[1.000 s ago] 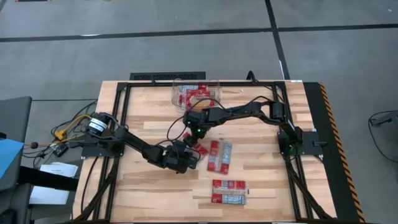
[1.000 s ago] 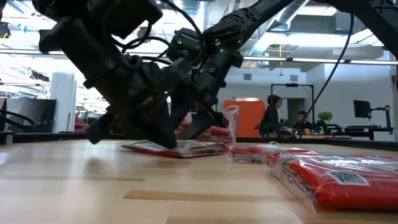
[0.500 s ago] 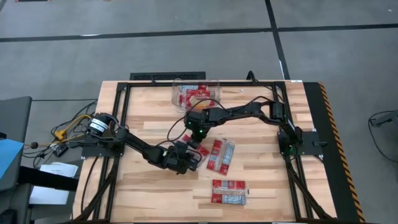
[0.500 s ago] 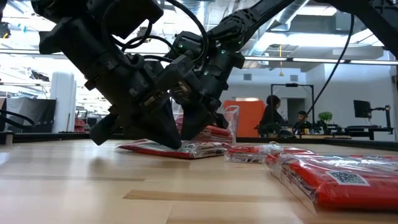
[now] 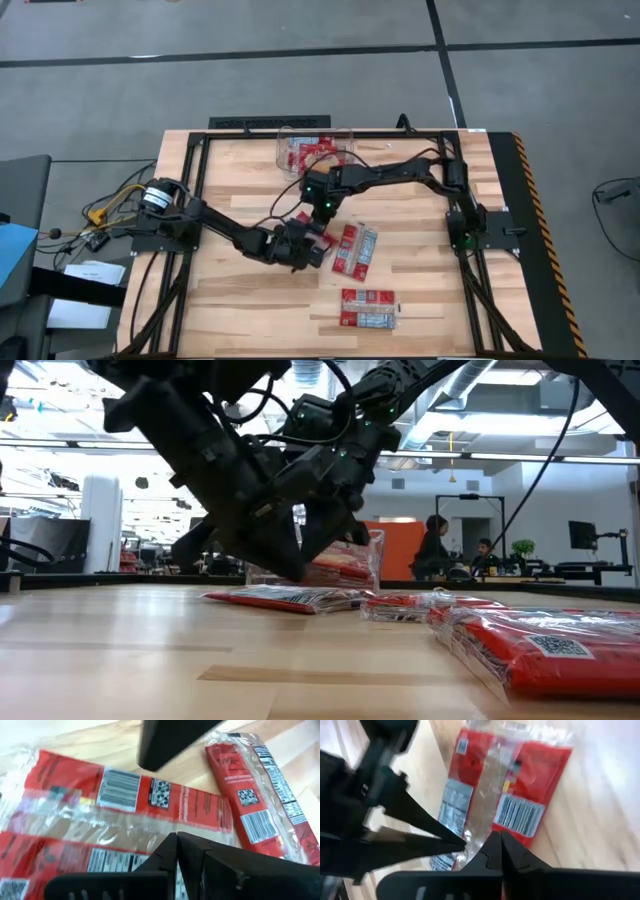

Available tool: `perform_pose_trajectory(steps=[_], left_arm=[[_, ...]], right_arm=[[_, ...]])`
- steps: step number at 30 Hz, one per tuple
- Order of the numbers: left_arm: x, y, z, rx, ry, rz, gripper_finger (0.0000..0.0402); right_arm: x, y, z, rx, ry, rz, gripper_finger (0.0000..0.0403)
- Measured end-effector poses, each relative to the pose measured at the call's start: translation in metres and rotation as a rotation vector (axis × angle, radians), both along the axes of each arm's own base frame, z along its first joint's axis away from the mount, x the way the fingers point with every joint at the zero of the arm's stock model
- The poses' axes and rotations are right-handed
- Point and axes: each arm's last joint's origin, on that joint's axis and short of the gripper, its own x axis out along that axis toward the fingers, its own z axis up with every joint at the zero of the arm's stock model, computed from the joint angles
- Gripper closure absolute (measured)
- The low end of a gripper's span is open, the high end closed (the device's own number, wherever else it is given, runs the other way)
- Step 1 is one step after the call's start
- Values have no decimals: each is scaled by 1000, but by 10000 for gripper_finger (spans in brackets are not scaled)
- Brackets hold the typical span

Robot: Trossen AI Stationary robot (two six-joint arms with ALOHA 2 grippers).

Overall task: Sort popcorn bags into baskets
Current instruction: Put the red popcorn pack into the transparent bin

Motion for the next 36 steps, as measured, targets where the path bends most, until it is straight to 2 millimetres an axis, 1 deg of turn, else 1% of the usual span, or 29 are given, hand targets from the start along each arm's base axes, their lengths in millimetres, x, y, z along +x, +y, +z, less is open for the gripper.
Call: perform_pose_trajectory(steps=[4, 6, 7, 9, 11, 13, 15, 16, 18, 20, 22, 24, 27, 31, 34, 36], left_arm=[[6, 8, 4, -7, 7, -25, 401], [7, 9, 10, -25, 20, -74, 401], [7, 9, 16, -31, 25, -101, 401], [2, 5, 36, -40, 36, -152, 401], [-11, -3, 59, -24, 56, -178, 401], [-33, -13, 77, 26, 69, -133, 401], [-57, -23, 85, 71, 38, -41, 401], [-70, -27, 84, 88, 17, 8, 401], [-89, -28, 72, 75, -46, 106, 401], [-97, -25, 54, 9, -126, 172, 401], [-98, -23, 39, -55, -215, 183, 401], [-94, -24, 26, -99, -295, 152, 401], [-88, -22, 12, -131, -332, 114, 401], [-77, -19, -9, -186, -258, 119, 401], [-65, -16, -18, -286, -226, 136, 401], [-61, -15, -23, -342, -186, 153, 401]], right_arm=[[-4, -10, 9, -28, -20, 5, 395], [-10, -14, 17, -44, -22, 22, 380], [-14, -16, 21, -50, -9, 35, 368], [-21, -19, 29, -75, 2, 63, 343], [-29, -22, 34, -95, 36, 87, 318], [-36, -22, 41, -115, 49, 111, 292], [-43, -21, 49, -128, 26, 119, 268], [-45, -19, 49, -131, 8, 115, 257], [-51, -13, 46, -129, -26, 96, 238], [-56, -6, 38, -120, -59, 68, 222], [-61, -1, 30, -100, -87, 24, 210], [-64, 3, 21, -75, -110, -18, 201], [-64, 8, 11, -47, -121, -56, 194], [-61, 9, 6, -38, -123, -65, 195], [-62, 9, 3, -36, -105, -65, 199], [-62, 9, 3, -37, -109, -66, 202]])
